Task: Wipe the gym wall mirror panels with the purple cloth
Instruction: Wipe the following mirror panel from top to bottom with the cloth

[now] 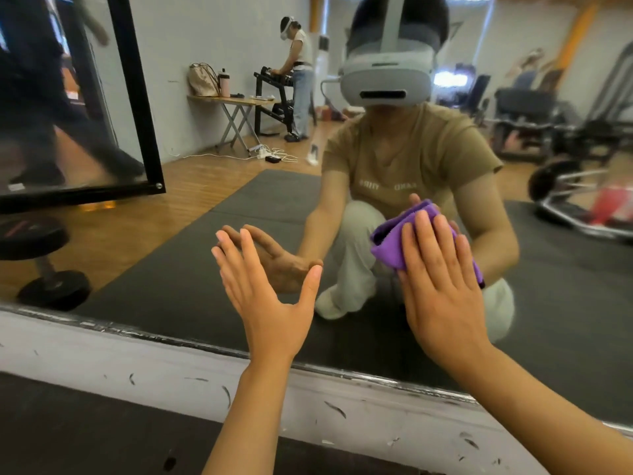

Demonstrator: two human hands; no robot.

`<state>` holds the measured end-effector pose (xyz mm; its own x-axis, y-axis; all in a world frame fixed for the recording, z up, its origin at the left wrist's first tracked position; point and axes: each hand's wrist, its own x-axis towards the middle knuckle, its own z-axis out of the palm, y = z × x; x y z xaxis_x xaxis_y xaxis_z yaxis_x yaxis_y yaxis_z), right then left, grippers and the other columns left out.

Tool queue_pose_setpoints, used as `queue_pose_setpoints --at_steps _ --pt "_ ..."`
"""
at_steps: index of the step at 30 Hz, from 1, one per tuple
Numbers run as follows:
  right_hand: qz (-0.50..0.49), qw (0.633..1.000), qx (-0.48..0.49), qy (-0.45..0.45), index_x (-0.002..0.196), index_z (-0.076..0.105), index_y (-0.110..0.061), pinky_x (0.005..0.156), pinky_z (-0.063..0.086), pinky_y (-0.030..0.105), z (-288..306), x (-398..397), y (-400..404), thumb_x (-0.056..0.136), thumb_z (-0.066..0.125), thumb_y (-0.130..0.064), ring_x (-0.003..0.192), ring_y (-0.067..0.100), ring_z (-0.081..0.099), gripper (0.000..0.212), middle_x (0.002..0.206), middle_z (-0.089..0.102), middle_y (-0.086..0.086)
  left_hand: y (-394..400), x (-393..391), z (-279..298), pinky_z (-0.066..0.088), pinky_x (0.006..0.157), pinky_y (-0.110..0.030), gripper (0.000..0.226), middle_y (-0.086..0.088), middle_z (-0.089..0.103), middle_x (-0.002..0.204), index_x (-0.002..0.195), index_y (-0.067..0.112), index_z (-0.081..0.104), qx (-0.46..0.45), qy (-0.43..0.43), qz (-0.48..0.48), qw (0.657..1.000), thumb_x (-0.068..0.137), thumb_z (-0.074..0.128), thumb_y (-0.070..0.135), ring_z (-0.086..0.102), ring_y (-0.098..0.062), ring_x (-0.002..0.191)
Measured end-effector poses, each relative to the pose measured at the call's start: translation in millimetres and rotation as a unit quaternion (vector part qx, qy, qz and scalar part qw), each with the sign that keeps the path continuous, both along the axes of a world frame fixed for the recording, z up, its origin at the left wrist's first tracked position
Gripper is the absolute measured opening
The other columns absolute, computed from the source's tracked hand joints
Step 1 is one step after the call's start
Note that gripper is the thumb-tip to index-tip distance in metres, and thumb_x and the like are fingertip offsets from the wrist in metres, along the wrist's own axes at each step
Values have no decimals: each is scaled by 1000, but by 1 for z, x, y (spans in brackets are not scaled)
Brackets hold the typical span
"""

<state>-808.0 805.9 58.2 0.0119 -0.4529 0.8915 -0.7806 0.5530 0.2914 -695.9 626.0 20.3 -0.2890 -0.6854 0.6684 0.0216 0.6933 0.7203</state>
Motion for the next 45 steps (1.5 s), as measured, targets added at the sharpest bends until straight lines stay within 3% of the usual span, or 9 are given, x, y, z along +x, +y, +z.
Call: queue_pose_setpoints --at_steps 4,8,13,16,21,25,29,37,45 --pt "26 999 30 34 160 18 -7 127 7 43 -39 -10 5 94 54 -5 156 26 7 75 170 6 5 2 -2 -2 -9 121 -28 100 8 -22 165 161 25 -3 -13 -3 6 1000 88 52 67 -20 -15 153" --pt "-10 977 201 69 162 9 -14 127 1 40 -114 -20 35 88 44 -12 157 23 5 82 170 2 3 6 -7 -6 -3 125 -41 84 2 -17 166 162 24 1 -69 -19 17 997 98 43 59 -15 -20 155" --pt "-42 951 306 5 163 3 -18 127 -4 35 -157 -23 70 106 0 -13 157 18 -1 57 171 -2 0 12 -12 -6 -4 125 -37 69 9 -20 165 161 34 -3 -113 -22 29 993 104 36 47 -13 -18 155" --pt "-41 951 305 -3 163 2 -19 127 -3 34 -149 -21 70 107 -1 -15 157 17 -1 56 171 -3 -1 18 -14 -6 -6 125 -35 65 7 -17 166 160 35 -3 -136 -25 20 990 106 31 45 -11 -21 156" --pt "-3 988 155 14 162 10 -17 127 3 36 -78 -18 59 89 43 -11 156 17 6 80 170 3 -1 25 -17 -8 -8 125 -37 67 6 -17 167 161 26 4 -154 -37 7 987 105 29 54 -11 -24 156" --pt "-15 1000 -9 0 160 20 -11 127 8 41 -7 -24 41 104 46 -14 156 23 9 63 170 5 0 30 -20 -7 -12 124 -39 80 -1 -19 167 161 23 -3 -150 -68 20 986 101 33 62 -15 -27 155" --pt "-16 998 -53 6 157 28 -8 127 10 44 -10 -25 35 106 46 -17 156 25 11 55 170 7 1 34 -21 -6 -10 125 -42 93 -12 -13 168 161 18 -4 -154 -85 42 984 96 36 71 -12 -32 155" --pt "-69 972 224 7 163 6 -20 127 0 38 -166 -32 96 106 18 -17 157 19 2 58 171 1 -2 37 -24 -6 -7 125 -41 99 -13 -13 167 161 19 -3 -150 -78 53 984 92 46 70 -11 -31 155" --pt "-86 962 248 -70 163 3 -23 127 -4 38 -177 -24 100 108 1 -20 157 16 0 55 170 -3 -4 57 -34 -12 -5 125 -44 67 -6 -13 168 162 26 0 -249 -71 33 965 105 36 35 -5 -28 156"
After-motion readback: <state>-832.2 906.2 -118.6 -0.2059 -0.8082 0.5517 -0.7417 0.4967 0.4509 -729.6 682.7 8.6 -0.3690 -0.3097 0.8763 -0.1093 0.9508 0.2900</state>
